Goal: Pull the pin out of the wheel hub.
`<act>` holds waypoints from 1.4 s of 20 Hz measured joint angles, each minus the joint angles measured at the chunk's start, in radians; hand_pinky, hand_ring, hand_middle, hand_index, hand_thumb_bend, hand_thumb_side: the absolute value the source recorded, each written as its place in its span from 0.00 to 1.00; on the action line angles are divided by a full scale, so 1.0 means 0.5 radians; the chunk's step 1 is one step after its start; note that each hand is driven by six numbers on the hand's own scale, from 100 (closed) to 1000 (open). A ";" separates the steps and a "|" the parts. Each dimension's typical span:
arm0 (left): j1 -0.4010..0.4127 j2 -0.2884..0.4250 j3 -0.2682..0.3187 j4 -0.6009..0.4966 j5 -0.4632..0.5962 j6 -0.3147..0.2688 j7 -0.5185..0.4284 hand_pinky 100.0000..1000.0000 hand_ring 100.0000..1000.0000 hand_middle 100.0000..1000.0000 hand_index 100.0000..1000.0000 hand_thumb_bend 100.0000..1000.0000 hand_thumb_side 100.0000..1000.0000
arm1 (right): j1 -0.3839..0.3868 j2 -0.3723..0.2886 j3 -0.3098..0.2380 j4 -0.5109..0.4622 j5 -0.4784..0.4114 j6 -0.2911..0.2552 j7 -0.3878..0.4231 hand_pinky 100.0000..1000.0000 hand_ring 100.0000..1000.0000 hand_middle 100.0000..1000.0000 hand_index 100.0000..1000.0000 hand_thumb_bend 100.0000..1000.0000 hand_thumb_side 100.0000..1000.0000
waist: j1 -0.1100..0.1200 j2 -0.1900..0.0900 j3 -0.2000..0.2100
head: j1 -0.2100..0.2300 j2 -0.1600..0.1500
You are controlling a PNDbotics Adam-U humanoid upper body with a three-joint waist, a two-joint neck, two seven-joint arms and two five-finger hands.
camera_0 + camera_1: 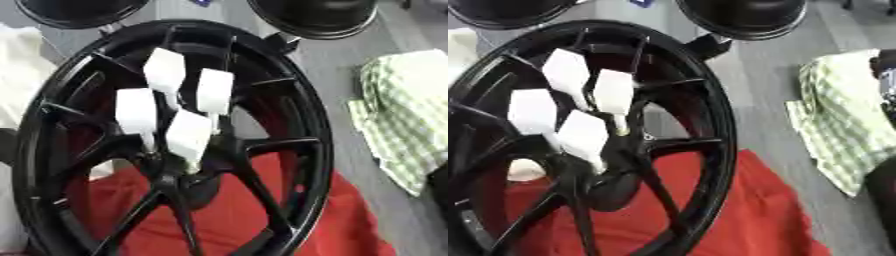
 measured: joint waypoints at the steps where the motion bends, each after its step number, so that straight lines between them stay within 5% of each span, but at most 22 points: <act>1: -0.026 0.059 -0.019 0.000 -0.019 -0.002 -0.023 0.78 0.60 0.52 0.67 0.00 0.73 | 0.001 -0.005 0.000 0.000 0.000 0.000 0.000 0.83 0.75 0.50 0.61 0.00 0.34 | 0.004 -0.005 -0.002 | -0.002 0.000; 8: -0.118 0.452 -0.152 -0.007 -0.111 0.016 -0.266 0.77 0.61 0.53 0.69 0.00 0.69 | 0.017 -0.028 -0.001 0.000 0.007 0.001 0.000 0.83 0.75 0.50 0.61 0.00 0.33 | 0.016 -0.018 -0.010 | -0.012 0.003; 16: -0.222 0.839 -0.370 -0.008 -0.291 0.016 -0.698 0.76 0.63 0.56 0.71 0.00 0.75 | 0.035 -0.051 0.002 0.000 0.017 0.006 0.005 0.83 0.75 0.50 0.61 0.00 0.34 | 0.034 -0.039 -0.003 | -0.017 0.030; 23: -0.380 0.955 -0.514 -0.010 -0.413 0.020 -1.051 0.75 0.67 0.61 0.74 0.00 0.77 | 0.051 -0.065 0.008 0.000 0.019 0.012 0.010 0.83 0.75 0.50 0.61 0.00 0.33 | 0.041 -0.051 -0.012 | -0.028 0.054; 28: -0.624 0.984 -0.651 -0.017 -0.539 0.025 -1.497 0.76 0.69 0.64 0.76 0.00 0.78 | 0.058 -0.083 0.014 0.000 0.019 0.017 0.020 0.83 0.75 0.50 0.61 0.00 0.33 | 0.056 -0.066 -0.034 | -0.033 0.070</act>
